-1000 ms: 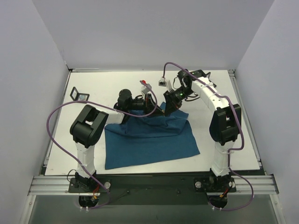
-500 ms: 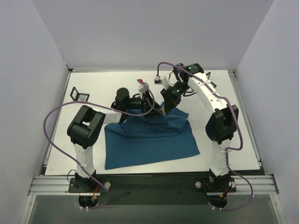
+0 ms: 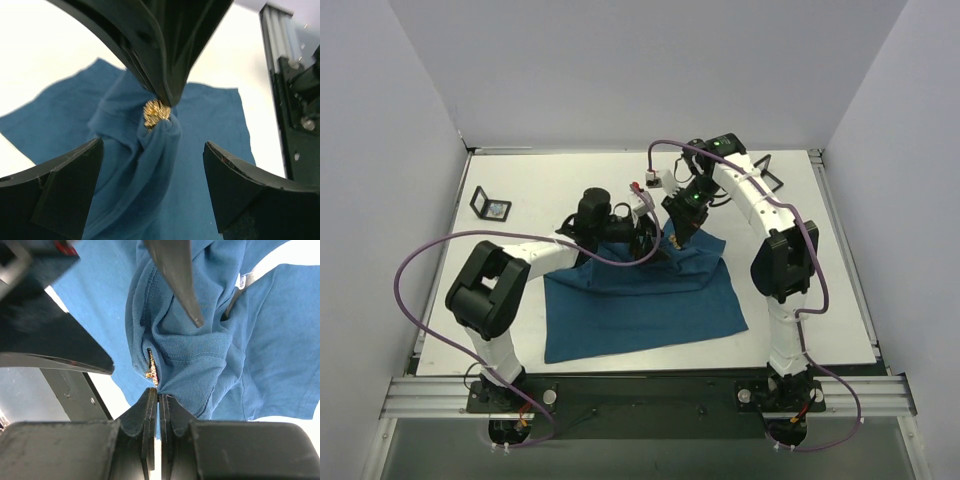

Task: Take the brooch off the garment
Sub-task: Pass from the left arm to the right, then pass from the right arm to the left

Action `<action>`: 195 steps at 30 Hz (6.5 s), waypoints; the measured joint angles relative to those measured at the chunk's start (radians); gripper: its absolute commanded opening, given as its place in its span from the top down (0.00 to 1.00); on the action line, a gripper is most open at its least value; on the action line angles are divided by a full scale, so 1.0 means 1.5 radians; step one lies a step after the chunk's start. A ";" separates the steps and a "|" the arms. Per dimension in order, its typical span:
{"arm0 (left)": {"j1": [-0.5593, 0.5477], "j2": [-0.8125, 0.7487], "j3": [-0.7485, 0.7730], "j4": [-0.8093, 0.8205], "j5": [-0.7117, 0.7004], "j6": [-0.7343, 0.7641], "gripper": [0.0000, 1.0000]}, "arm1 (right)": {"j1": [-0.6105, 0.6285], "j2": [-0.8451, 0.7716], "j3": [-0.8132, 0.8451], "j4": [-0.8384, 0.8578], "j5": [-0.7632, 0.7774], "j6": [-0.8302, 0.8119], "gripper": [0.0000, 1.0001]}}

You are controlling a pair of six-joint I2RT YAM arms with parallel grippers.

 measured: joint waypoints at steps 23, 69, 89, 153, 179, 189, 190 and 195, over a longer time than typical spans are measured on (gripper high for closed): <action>-0.068 -0.010 0.000 -0.171 -0.198 0.216 1.00 | -0.002 0.001 -0.026 -0.006 0.001 0.010 1.00; -0.082 -0.052 -0.005 -0.250 -0.088 0.199 0.15 | -0.037 0.017 -0.202 -0.006 -0.138 -0.061 1.00; -0.082 0.005 0.013 -0.182 -0.022 0.065 0.26 | -0.046 0.005 -0.256 -0.006 -0.191 -0.111 1.00; -0.048 0.100 -0.008 0.151 0.191 -0.263 0.71 | -0.070 -0.033 -0.262 -0.032 -0.224 -0.145 1.00; -0.064 0.083 0.012 0.033 0.155 -0.158 1.00 | -0.075 -0.049 -0.251 -0.027 -0.192 -0.073 0.46; -0.058 0.047 0.012 0.020 0.157 -0.154 1.00 | -0.119 -0.163 -0.273 0.049 -0.132 0.023 0.00; -0.055 0.044 0.012 0.020 0.158 -0.154 1.00 | -0.125 -0.185 -0.279 0.068 -0.118 0.039 0.00; -0.035 0.026 0.012 0.014 0.159 -0.152 1.00 | -0.146 -0.306 -0.314 0.188 -0.068 0.134 0.00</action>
